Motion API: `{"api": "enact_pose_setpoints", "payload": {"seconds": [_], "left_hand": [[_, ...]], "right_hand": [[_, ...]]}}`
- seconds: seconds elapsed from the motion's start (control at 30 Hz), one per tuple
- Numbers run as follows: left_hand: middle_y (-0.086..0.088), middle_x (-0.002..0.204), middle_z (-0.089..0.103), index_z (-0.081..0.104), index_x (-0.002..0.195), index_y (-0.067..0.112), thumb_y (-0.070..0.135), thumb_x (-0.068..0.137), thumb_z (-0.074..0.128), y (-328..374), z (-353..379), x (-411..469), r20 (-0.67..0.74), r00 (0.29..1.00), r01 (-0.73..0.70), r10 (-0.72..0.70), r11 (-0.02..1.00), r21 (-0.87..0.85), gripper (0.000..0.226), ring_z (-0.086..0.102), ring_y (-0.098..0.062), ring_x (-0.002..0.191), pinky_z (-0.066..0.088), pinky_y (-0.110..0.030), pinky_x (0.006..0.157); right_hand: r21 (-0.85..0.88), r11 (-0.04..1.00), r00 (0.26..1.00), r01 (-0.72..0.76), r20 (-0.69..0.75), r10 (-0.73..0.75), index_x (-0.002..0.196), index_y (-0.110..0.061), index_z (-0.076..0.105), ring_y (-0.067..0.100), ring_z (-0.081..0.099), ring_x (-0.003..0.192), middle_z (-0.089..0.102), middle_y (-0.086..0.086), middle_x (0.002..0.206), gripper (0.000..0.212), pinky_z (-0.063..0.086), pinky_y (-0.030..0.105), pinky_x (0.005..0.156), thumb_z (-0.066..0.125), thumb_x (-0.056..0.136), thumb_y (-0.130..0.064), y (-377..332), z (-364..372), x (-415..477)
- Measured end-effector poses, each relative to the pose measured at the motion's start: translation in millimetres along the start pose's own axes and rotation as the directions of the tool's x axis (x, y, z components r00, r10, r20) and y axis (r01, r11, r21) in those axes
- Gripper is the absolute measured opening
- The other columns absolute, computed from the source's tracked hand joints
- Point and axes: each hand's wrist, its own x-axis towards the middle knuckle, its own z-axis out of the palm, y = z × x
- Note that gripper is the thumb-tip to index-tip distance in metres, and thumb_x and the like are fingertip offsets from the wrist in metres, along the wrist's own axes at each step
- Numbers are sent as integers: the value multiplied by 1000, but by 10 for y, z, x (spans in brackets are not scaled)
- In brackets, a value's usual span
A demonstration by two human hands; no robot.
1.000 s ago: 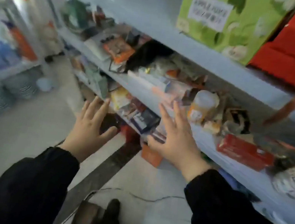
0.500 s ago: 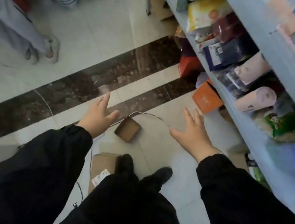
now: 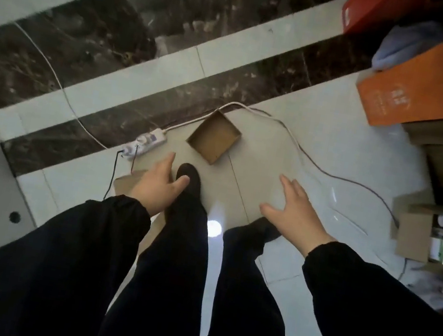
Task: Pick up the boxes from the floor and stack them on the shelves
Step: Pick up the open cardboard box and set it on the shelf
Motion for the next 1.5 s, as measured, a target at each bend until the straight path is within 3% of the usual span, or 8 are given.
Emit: {"api": "enact_pose_setpoints", "payload": {"seconds": [0.27,0.57,0.63,0.73,0.87,1.13,1.23,1.5], "left_hand": [[-4,163,36,15,162,30,45,99,59,-952,529,1417,120,987,115,-104,989,-90,78,44,-24,143,39,-40,114],[0,161,41,20,162,27,53,98,54,-1155,1171,2890,131,972,218,-193,952,-217,77,53,-26,132,44,-34,104],[2,159,43,21,161,29,52,99,53,-1183,1246,3084,112,971,236,-213,933,-271,73,54,-24,129,47,-32,96],[2,154,48,26,159,30,50,100,53,-1307,1315,3217,57,976,218,-211,919,-329,68,55,-20,113,44,-23,74],[0,151,50,29,158,27,47,101,54,-1492,1278,3103,38,982,188,-187,908,-374,66,56,-21,117,42,-29,87],[2,145,53,35,156,28,49,98,53,-957,378,1905,-99,980,122,-173,913,-390,64,57,-22,113,47,-29,91],[6,136,59,40,150,33,64,79,53,-436,-229,1074,-149,982,61,-117,939,-338,79,60,-26,121,47,-48,108],[7,141,49,31,155,43,54,83,65,1826,-1877,-1394,-294,893,-424,340,854,-301,80,62,-7,111,60,-43,90]], "right_hand": [[-117,991,997,63,51,-58,163,-26,14,21,13,156,14,6,170,91,20,39,125,65,89,-43,-37,929,1727],[-129,979,976,157,-131,-174,163,-25,14,25,17,155,16,7,169,96,23,37,120,69,87,-46,-76,1118,3596],[-512,797,918,321,-40,-395,160,-30,19,30,10,156,14,10,169,94,20,47,123,71,83,-48,-40,1146,3816],[-812,296,772,503,268,-577,148,-25,47,34,23,152,37,14,158,66,22,52,121,69,87,-33,1,1317,4160],[-909,140,836,392,288,-467,107,-24,70,28,62,102,65,2,97,23,38,41,100,51,96,-15,-119,1470,4331],[-575,659,849,485,129,-512,113,-20,61,34,60,109,68,9,114,17,34,34,77,57,100,-30,-895,542,2712],[-572,703,868,424,34,-496,121,-28,59,32,53,118,65,3,119,22,31,38,86,53,103,-38,-1220,-231,1762],[-431,806,816,406,-226,-532,141,-30,54,42,32,138,33,15,149,44,28,44,118,56,100,-47,-2002,-2358,-1051]]}}
